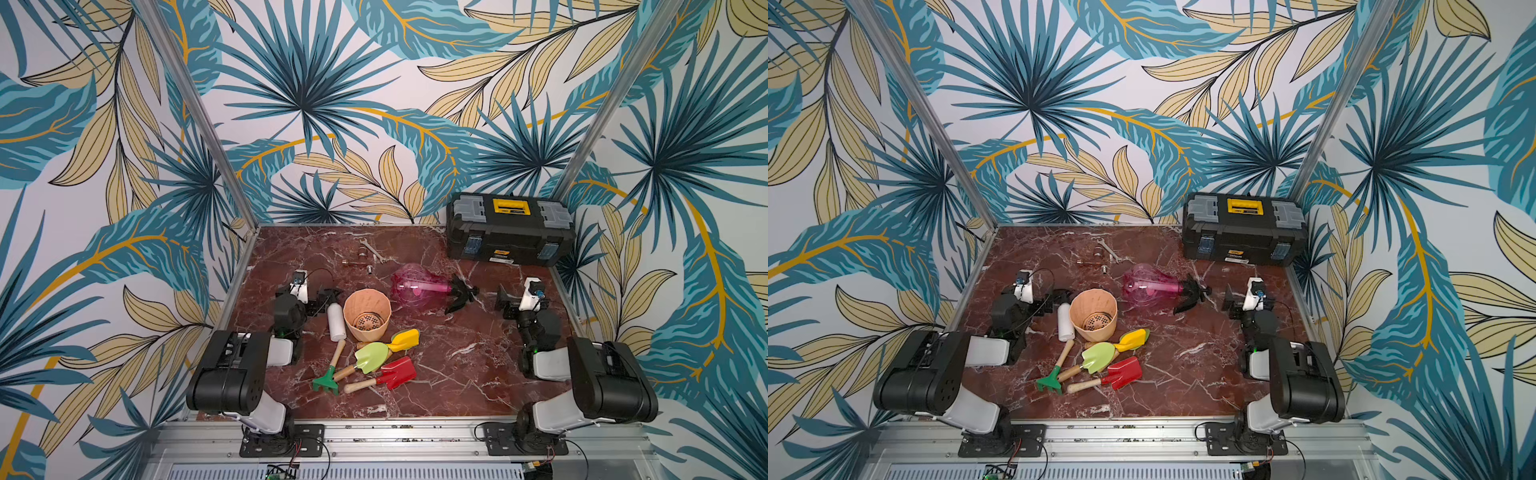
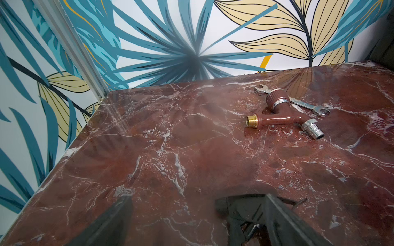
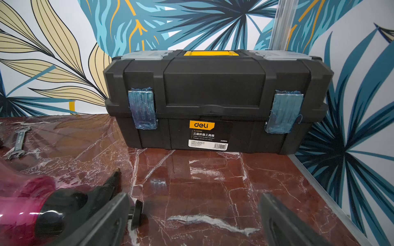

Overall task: Organize the gardening tools
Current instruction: Adjust the gardening tool at the center of the board.

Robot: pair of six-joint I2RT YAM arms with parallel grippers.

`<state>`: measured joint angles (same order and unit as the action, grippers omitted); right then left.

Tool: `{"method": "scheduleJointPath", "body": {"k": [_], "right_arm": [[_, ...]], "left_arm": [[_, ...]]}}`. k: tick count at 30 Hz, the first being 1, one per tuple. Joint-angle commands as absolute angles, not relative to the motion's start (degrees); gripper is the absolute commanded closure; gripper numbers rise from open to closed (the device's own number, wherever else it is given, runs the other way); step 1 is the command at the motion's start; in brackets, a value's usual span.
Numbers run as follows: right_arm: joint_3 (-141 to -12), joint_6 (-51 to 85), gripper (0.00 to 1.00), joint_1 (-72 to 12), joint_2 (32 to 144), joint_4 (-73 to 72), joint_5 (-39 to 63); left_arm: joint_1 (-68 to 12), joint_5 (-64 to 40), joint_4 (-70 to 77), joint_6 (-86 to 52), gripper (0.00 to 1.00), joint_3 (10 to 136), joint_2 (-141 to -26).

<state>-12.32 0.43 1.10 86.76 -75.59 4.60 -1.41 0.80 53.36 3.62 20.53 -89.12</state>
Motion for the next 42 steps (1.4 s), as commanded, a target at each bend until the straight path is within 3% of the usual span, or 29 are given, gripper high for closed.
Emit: {"method": "scheduleJointPath", "body": {"k": [1, 25, 33, 42], "right_arm": [[-12.58, 0.91, 0.01, 1.41, 87.28, -76.9, 5.22], [-14.31, 0.41, 0.01, 1.06, 85.68, -72.91, 4.76], [-21.8, 1.29, 0.01, 0.64, 79.65, -52.96, 5.8], [-33.59, 7.7, 0.01, 0.19, 77.25, -27.15, 13.63]], "left_arm": [[-1.54, 0.19, 55.06, 4.08, 0.0, 21.38, -89.38], [-1.57, 0.83, 59.18, 4.01, 0.0, 18.65, -87.67], [-1.53, 1.85, 53.16, 3.56, 0.0, 19.51, -82.57], [-1.59, 0.4, 40.42, 5.28, 0.0, 22.67, -75.08]]}}
